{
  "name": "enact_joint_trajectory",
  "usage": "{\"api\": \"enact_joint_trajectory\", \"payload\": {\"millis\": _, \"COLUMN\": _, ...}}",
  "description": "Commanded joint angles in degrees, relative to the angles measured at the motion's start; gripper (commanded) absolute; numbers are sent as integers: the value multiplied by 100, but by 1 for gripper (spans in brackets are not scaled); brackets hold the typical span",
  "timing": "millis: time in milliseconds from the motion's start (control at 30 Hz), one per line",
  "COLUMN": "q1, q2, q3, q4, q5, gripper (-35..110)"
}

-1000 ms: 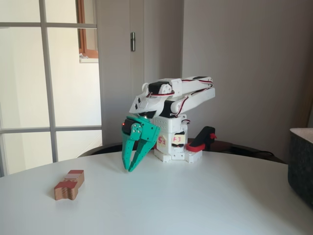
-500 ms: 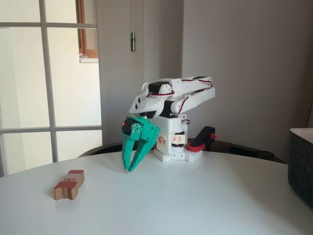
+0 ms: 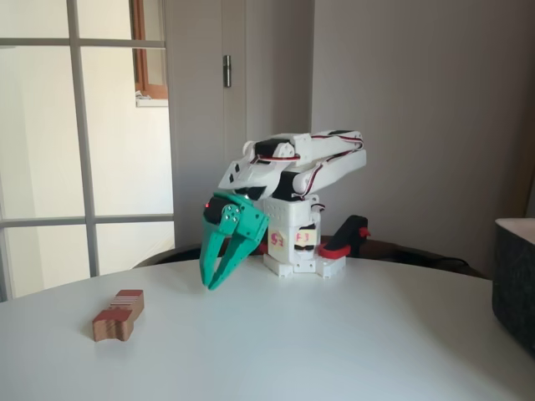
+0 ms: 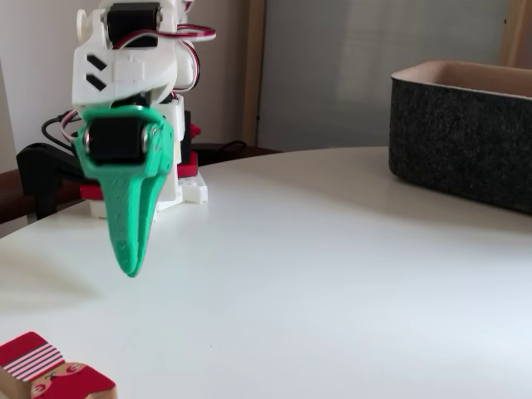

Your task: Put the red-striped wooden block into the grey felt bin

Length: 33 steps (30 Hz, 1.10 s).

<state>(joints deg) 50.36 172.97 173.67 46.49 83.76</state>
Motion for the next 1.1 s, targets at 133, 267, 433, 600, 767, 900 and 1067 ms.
{"api": "enact_joint_trajectory", "payload": {"millis": 133, "q1": -123, "q2": 18, "q3": -1521, "q4": -70, "q5": 642, "gripper": 0}}
{"api": "enact_joint_trajectory", "payload": {"millis": 267, "q1": -448, "q2": -686, "q3": -2760, "q4": -70, "q5": 923, "gripper": 0}}
{"api": "enact_joint_trajectory", "payload": {"millis": 433, "q1": -1257, "q2": -1907, "q3": -4386, "q4": -70, "q5": 1362, "gripper": 0}}
{"api": "enact_joint_trajectory", "payload": {"millis": 600, "q1": -1854, "q2": -3472, "q3": -5660, "q4": -70, "q5": 220, "gripper": 1}}
{"api": "enact_joint_trajectory", "payload": {"millis": 767, "q1": -2382, "q2": -4869, "q3": -6346, "q4": 35, "q5": -2250, "gripper": 5}}
{"api": "enact_joint_trajectory", "payload": {"millis": 900, "q1": -2619, "q2": -5695, "q3": -6785, "q4": 861, "q5": -4148, "gripper": 11}}
{"api": "enact_joint_trajectory", "payload": {"millis": 1067, "q1": -2505, "q2": -6680, "q3": -7392, "q4": 2188, "q5": -5106, "gripper": 16}}
